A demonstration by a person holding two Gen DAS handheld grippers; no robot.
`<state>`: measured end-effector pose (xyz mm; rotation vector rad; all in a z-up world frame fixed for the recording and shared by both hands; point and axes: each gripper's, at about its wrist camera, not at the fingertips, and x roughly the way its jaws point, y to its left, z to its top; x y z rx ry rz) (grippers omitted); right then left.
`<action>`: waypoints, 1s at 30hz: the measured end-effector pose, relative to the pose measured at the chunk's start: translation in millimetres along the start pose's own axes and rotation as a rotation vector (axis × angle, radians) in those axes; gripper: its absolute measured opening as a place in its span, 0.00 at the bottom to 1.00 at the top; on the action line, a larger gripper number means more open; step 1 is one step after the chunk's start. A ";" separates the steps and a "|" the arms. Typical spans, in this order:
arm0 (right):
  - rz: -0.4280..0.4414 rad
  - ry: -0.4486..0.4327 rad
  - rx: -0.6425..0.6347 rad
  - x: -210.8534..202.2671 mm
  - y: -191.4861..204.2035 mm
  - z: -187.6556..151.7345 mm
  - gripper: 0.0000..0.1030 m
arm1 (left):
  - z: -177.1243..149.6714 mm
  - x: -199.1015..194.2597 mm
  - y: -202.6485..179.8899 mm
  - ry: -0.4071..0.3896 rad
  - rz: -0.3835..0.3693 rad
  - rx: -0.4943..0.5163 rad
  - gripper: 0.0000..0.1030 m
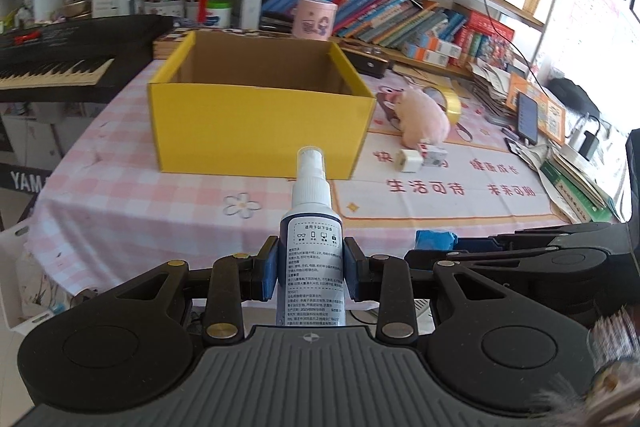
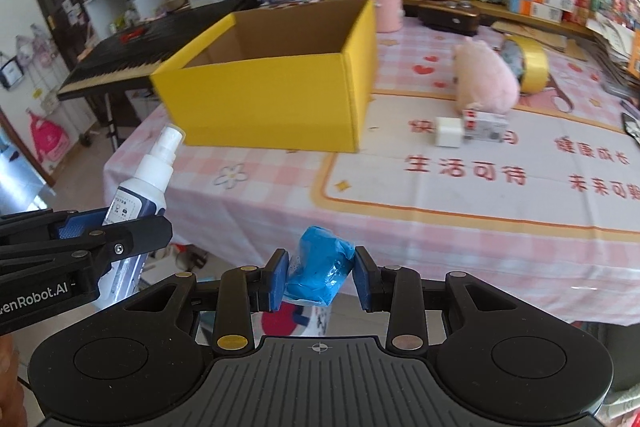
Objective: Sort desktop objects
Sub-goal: 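Carry the spray bottle and blue packet over the yellow box with both grippers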
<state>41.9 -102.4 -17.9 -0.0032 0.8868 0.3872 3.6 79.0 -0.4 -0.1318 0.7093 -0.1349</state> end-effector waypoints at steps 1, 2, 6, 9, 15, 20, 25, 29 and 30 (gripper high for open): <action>0.005 0.003 -0.008 0.7 4.0 0.2 0.34 | -0.9 -2.0 3.5 -0.003 0.003 -0.006 0.29; 0.009 0.005 -0.016 1.1 7.7 0.4 0.34 | -1.2 -3.1 5.7 -0.004 0.004 -0.009 0.29; 0.019 0.010 -0.037 3.6 17.4 2.1 0.34 | -2.1 -5.7 11.5 -0.006 0.008 -0.020 0.29; 0.026 0.018 -0.049 6.7 22.0 4.1 0.34 | -2.6 -6.9 16.2 -0.007 0.016 -0.034 0.29; 0.042 0.017 -0.077 11.4 27.5 9.7 0.34 | 1.8 -5.7 23.7 -0.019 0.030 -0.057 0.29; 0.045 -0.024 -0.107 13.3 25.4 21.3 0.34 | 16.1 -1.0 25.6 -0.048 0.029 -0.067 0.29; 0.065 -0.102 -0.109 15.1 15.7 51.8 0.34 | 50.7 5.2 21.6 -0.111 0.017 -0.063 0.29; 0.093 -0.164 -0.108 18.2 9.8 89.3 0.34 | 85.7 13.6 18.5 -0.174 0.011 -0.056 0.29; 0.100 -0.180 -0.114 19.5 8.5 99.0 0.34 | 94.7 17.3 18.0 -0.188 0.013 -0.057 0.29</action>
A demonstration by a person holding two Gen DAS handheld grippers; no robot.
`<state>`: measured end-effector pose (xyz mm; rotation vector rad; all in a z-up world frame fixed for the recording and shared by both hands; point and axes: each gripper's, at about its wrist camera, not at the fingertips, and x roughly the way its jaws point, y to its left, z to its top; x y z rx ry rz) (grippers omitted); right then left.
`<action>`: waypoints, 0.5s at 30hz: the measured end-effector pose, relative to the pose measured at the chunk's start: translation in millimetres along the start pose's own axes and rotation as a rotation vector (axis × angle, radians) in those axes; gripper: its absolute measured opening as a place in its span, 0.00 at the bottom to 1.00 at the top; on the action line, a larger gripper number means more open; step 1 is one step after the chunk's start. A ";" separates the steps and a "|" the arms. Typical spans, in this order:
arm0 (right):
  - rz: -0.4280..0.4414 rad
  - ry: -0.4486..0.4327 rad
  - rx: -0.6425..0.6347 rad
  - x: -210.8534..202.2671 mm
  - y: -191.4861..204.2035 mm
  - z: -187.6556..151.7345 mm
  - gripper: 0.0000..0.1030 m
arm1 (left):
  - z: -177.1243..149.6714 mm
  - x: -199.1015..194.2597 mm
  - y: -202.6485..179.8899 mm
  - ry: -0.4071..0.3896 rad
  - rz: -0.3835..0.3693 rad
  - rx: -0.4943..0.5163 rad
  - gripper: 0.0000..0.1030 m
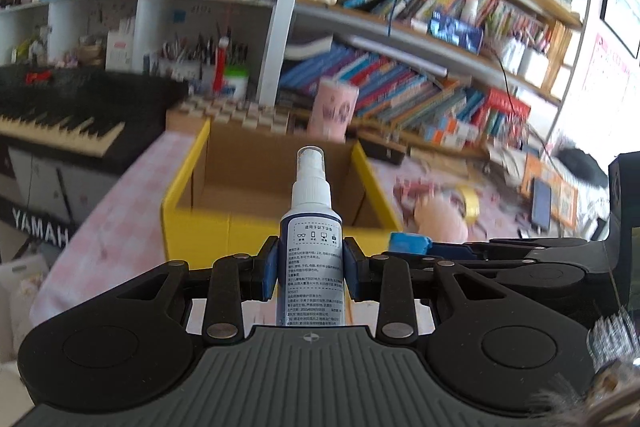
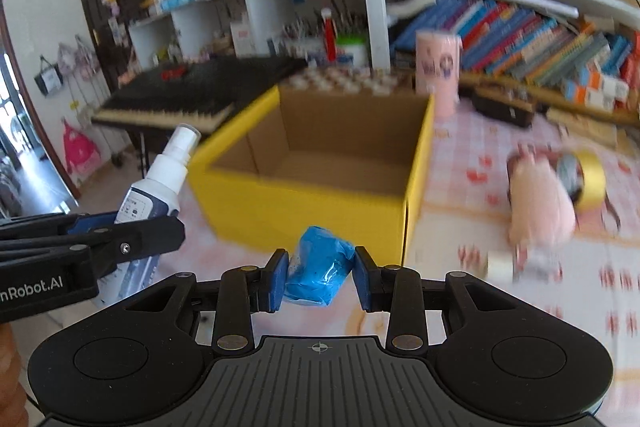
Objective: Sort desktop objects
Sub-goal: 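Carry the spray bottle and blue packet over the yellow box with both grippers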
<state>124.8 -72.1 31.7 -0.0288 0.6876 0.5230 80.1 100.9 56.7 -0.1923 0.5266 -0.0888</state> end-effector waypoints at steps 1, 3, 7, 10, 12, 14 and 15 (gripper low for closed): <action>0.006 -0.014 -0.007 3.0 -2.6 8.3 0.34 | 6.9 4.5 -1.7 -0.012 0.003 -0.002 0.29; 0.016 -0.036 -0.024 11.2 -8.8 24.3 0.34 | 19.0 14.4 -3.5 -0.030 0.010 -0.004 0.29; 0.017 -0.049 -0.061 34.7 -22.2 49.2 0.34 | 40.5 42.0 -4.4 -0.056 0.056 -0.013 0.29; 0.015 -0.035 -0.103 56.7 -29.8 62.3 0.34 | 52.1 66.0 -1.2 -0.054 0.094 -0.040 0.29; 0.015 -0.025 -0.143 71.7 -32.9 67.9 0.34 | 56.9 83.9 0.7 -0.038 0.123 -0.045 0.29; 0.015 -0.007 -0.198 88.5 -34.4 72.6 0.34 | 58.6 100.1 2.4 -0.011 0.145 -0.033 0.29; 0.014 0.006 -0.227 97.2 -34.4 74.4 0.34 | 57.8 108.0 3.6 0.006 0.152 -0.023 0.29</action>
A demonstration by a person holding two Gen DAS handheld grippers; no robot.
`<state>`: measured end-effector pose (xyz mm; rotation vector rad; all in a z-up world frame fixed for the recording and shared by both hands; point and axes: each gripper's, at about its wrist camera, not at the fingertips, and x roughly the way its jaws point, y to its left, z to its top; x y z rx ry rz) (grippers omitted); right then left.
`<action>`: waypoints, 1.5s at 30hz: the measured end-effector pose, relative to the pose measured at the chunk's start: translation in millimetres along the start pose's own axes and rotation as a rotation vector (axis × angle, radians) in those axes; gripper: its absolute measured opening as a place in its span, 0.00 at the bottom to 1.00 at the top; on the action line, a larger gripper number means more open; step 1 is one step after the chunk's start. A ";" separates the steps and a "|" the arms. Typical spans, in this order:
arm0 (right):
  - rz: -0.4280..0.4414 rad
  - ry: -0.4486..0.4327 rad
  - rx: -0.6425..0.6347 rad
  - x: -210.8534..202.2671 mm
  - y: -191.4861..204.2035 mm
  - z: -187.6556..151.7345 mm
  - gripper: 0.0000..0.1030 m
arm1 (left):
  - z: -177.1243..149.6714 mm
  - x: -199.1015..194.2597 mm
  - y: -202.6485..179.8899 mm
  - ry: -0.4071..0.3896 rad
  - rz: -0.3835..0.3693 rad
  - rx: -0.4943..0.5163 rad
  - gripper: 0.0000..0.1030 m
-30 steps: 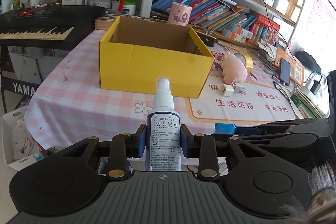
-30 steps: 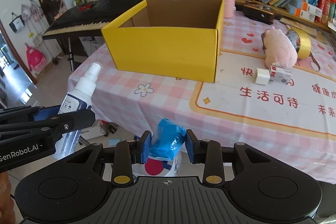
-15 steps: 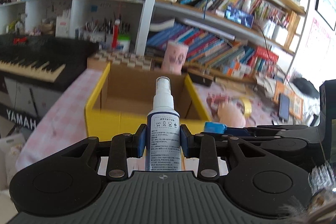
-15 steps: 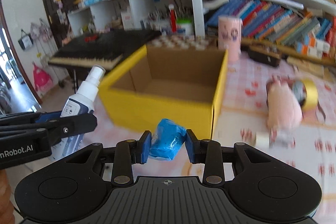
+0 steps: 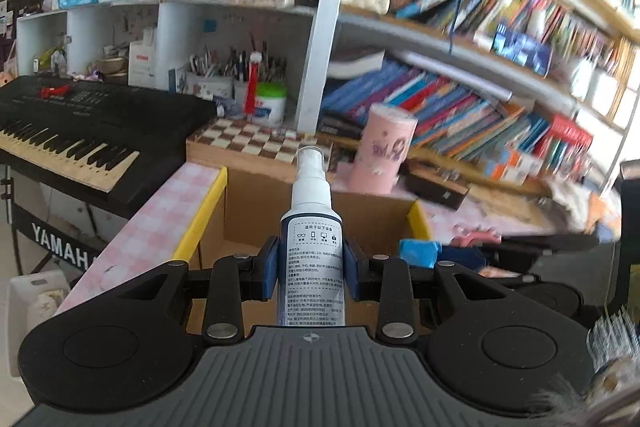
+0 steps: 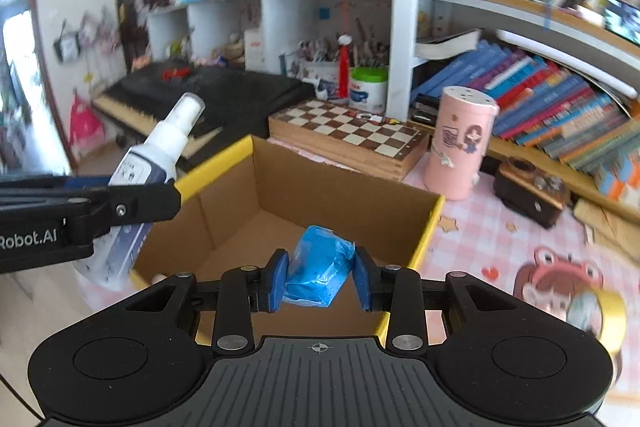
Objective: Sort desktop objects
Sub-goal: 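Carry the spray bottle and blue packet over the yellow box with both grippers, then open both grippers to drop the bottle and packet into the box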
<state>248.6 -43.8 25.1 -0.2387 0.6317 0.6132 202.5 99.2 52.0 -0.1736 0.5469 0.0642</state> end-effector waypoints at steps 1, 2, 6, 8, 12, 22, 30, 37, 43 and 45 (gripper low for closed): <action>0.003 0.015 -0.030 8.6 -0.4 1.1 0.34 | -0.8 8.7 -0.8 0.019 0.010 0.014 0.29; 0.008 0.030 -0.060 17.2 -0.7 2.0 0.34 | -1.8 17.9 -1.7 0.039 0.023 0.026 0.29; 0.037 0.110 -0.183 50.8 1.2 4.8 0.34 | -8.3 48.2 0.7 0.105 0.063 0.021 0.29; 0.053 0.166 -0.240 66.0 3.2 4.7 0.34 | -11.7 61.9 3.1 0.141 0.076 -0.005 0.29; 0.082 0.253 -0.333 88.9 9.1 1.8 0.33 | -19.6 80.8 2.9 0.198 0.092 -0.014 0.29; 0.154 0.398 -0.525 112.8 22.1 -2.7 0.33 | -32.5 110.2 0.4 0.315 0.122 -0.006 0.30; 0.162 0.406 -0.527 110.7 23.4 -4.6 0.34 | -31.5 104.2 0.6 0.273 0.139 -0.010 0.30; 0.113 0.284 -0.370 80.9 7.1 -1.0 0.38 | -13.7 59.8 -10.2 0.107 0.126 0.058 0.54; 0.068 0.131 -0.226 29.5 -2.8 1.2 0.42 | -5.8 12.5 -12.0 -0.025 0.108 0.029 0.73; 0.049 0.085 -0.177 11.0 -4.2 -0.1 0.42 | -7.0 -3.0 -11.5 -0.056 0.106 0.022 0.78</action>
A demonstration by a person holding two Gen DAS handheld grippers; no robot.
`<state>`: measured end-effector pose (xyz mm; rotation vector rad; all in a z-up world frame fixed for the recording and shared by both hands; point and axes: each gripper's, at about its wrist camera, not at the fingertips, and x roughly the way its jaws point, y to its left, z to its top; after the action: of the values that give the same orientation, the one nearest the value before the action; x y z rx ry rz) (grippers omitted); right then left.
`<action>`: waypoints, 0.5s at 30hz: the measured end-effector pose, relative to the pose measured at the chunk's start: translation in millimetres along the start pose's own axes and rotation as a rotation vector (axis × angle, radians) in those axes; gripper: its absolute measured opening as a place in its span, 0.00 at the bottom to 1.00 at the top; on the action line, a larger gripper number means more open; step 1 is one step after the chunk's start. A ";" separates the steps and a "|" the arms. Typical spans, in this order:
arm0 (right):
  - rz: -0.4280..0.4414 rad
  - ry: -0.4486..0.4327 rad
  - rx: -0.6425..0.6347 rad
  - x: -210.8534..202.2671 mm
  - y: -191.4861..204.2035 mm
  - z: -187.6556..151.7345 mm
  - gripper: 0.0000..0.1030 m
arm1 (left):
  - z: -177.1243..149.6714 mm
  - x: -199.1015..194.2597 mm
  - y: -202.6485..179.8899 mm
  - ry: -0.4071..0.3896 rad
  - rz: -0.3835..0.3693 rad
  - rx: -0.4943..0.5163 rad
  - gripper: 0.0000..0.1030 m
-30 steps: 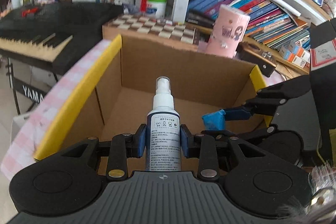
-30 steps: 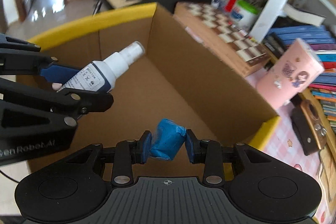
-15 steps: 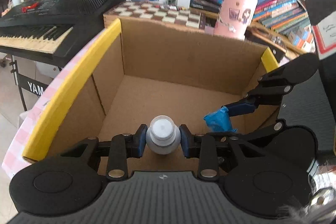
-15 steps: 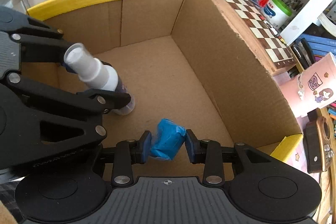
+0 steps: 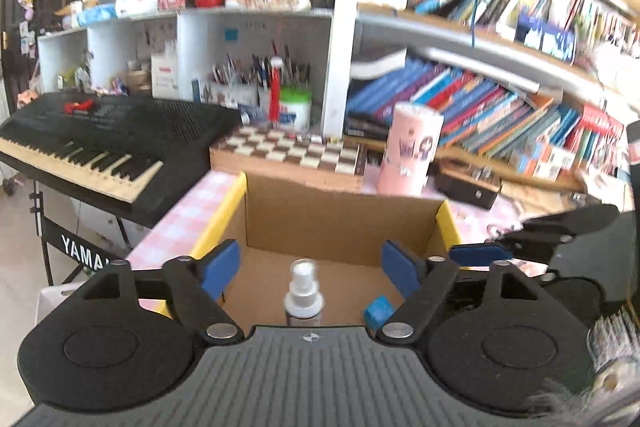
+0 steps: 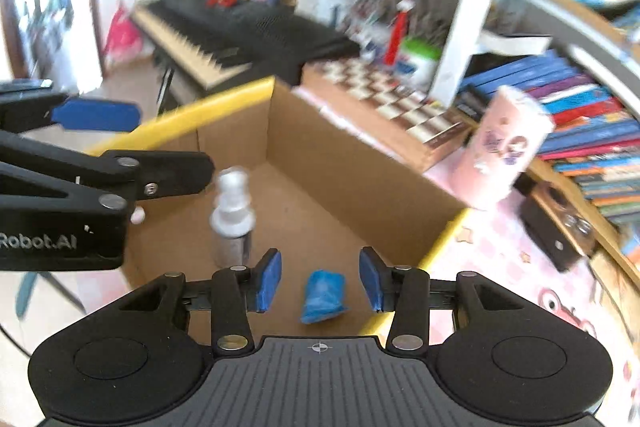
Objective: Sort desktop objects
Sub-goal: 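Open both grippers to drop the bottle and packet into the box, then move both tools back toward the white cube and stapler box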
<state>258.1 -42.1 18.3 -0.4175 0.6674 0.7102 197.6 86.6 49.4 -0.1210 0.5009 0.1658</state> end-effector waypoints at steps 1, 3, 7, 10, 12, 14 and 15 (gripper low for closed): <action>-0.012 -0.024 0.024 -9.4 0.6 -1.9 0.43 | -0.7 -7.6 1.0 -0.013 -0.001 -0.003 0.79; -0.042 -0.069 0.078 -24.2 1.0 -5.0 0.49 | -3.1 -23.6 3.4 -0.043 0.012 -0.013 0.81; -0.097 -0.134 0.228 -56.0 -0.3 -20.7 0.51 | -14.5 -52.2 10.5 -0.107 0.053 -0.052 0.81; -0.157 -0.171 0.338 -73.6 -1.0 -36.1 0.51 | -23.2 -74.7 16.1 -0.141 0.065 -0.068 0.81; -0.193 -0.183 0.397 -83.2 -0.5 -48.0 0.52 | -28.4 -86.6 18.2 -0.154 0.067 -0.070 0.83; -0.225 -0.184 0.454 -90.8 -0.3 -61.2 0.52 | -35.0 -97.0 19.7 -0.153 0.066 -0.066 0.85; -0.244 -0.181 0.479 -95.1 0.4 -68.7 0.52 | -38.7 -101.2 20.6 -0.149 0.067 -0.063 0.87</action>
<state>175.4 -123.7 34.0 0.0093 0.5803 0.3342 88.2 87.7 63.4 -0.1525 0.3513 0.2545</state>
